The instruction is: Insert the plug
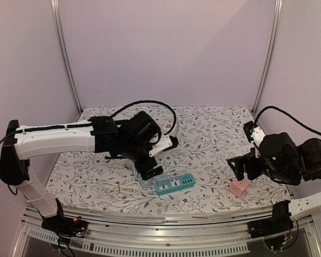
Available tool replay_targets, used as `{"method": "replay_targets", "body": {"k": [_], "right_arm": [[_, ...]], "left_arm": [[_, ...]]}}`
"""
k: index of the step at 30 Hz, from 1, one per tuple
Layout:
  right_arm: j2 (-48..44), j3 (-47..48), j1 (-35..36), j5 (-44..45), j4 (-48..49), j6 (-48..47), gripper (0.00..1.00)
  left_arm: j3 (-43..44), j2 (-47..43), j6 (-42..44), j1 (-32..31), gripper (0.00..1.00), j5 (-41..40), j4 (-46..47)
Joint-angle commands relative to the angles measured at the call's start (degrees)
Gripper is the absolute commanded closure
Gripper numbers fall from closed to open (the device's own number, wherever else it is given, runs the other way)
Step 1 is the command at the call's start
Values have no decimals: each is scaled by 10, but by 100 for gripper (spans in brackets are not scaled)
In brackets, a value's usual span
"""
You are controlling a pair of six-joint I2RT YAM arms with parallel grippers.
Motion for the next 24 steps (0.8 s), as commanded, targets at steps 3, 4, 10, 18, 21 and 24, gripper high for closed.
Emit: {"method": "replay_targets", "body": {"k": [3,4,10,18,21,24], "right_arm": [[3,-9,4,18,3,1,1],[7,-9,4,19,3,1,1],[43,-1,3,30,0,2,1],[107,-1,3,57,-1,34,1],[149,17,3,51,-9,48,1],[185,44,2,52,-29,65,1]], "left_arm": [[-66,-69,-30,6,1,-164,91],[-75,-75,-33,7,1,-180,100],[-107,-102,-66,9,1,-210,145],[-177,-135,-102,9,1,-203,230],[-212,-157,-111,9,1,-169,281],[-235,-168,-120,9,1,-139,313]]}}
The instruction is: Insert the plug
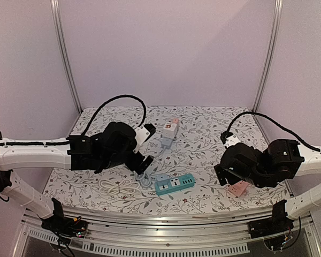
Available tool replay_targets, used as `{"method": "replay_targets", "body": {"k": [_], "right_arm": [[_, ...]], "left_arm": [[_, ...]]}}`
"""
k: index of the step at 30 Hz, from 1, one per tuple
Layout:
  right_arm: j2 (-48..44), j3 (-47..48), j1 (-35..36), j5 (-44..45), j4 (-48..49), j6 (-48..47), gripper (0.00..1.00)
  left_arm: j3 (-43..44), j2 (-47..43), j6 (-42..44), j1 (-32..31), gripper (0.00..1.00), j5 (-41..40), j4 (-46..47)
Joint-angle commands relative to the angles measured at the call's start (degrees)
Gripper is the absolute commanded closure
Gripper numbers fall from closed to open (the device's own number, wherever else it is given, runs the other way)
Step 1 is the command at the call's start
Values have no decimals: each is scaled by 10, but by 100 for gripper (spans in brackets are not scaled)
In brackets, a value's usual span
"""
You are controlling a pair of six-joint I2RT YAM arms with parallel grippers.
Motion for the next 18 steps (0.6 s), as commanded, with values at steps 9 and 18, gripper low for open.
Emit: {"method": "replay_targets", "body": {"k": [9,18], "right_arm": [[34,33,-79,-27,-59,75,1],[-6,19,-232,-96,-55,99,1]], "left_arm": [[-99,-76,-44,7,1,64,144],[-147,-92,-60,3,1,73,211]]}}
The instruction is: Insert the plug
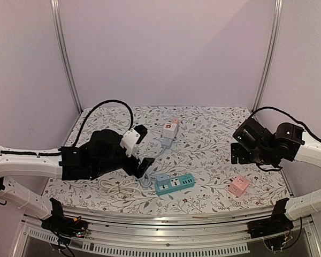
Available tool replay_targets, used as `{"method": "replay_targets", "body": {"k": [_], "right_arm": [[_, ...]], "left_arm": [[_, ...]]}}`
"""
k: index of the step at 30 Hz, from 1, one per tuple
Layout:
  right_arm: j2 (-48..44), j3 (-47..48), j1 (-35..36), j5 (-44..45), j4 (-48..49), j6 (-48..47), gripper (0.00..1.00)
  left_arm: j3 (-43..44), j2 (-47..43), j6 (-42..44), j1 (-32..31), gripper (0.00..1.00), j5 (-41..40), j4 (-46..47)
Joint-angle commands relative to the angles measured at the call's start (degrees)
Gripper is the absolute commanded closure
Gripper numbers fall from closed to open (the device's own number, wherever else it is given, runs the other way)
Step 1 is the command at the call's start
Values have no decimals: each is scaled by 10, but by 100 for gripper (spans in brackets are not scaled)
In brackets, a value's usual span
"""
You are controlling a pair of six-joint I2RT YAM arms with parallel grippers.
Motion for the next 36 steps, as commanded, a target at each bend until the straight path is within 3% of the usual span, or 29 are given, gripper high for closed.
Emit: {"method": "replay_targets", "body": {"k": [1,7,14,23,27,31,36], "right_arm": [[-20,-2,-52,-64,-10,17,1],[-21,10,-128,-108,-61,87,1],[41,37,-138,-137,-142,225,1],[53,-12,-147,-173,-80,307,1],[67,-17,-149,-163,-41,275,1],[115,13,-195,-185,-57,192,1],[134,37,-218,-195,-60,108,1]], "left_arm": [[-36,-17,-21,2,1,1,69],[-40,1,-34,-7,1,10,91],[-34,10,-44,-25,1,10,75],[-42,4,-50,-33,1,13,67],[-45,4,-42,-35,2,25,64],[-48,17,-18,-47,3,71,77],[-11,87,-14,-80,3,62,106]]}}
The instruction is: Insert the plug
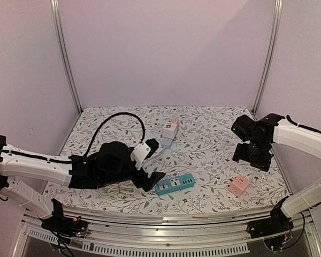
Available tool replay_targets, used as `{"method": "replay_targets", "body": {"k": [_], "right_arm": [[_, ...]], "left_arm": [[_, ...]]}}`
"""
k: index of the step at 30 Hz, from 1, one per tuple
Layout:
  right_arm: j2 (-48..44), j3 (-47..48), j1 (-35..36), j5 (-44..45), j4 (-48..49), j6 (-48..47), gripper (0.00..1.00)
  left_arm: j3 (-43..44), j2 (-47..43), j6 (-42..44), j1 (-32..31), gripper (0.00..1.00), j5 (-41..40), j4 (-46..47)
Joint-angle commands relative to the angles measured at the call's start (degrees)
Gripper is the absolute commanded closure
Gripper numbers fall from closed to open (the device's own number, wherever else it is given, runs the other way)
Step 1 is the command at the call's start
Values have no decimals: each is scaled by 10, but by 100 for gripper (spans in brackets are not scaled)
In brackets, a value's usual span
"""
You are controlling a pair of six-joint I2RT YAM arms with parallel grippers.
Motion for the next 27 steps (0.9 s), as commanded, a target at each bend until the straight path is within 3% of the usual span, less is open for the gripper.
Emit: {"method": "replay_targets", "body": {"k": [1,7,11,27], "right_arm": [[1,32,-10,-3,-3,-89,1],[-51,44,-10,75,-39,-106,1],[-91,-11,-10,20,14,-109,1],[-63,-129,-10,-127,76,-131,1]], "left_arm": [[40,74,4,-41,3,-8,27],[160,222,-22,-107,1,-124,39],[214,278,-10,-140,1,-174,33],[141,194,0,-140,1,-199,43]]}}
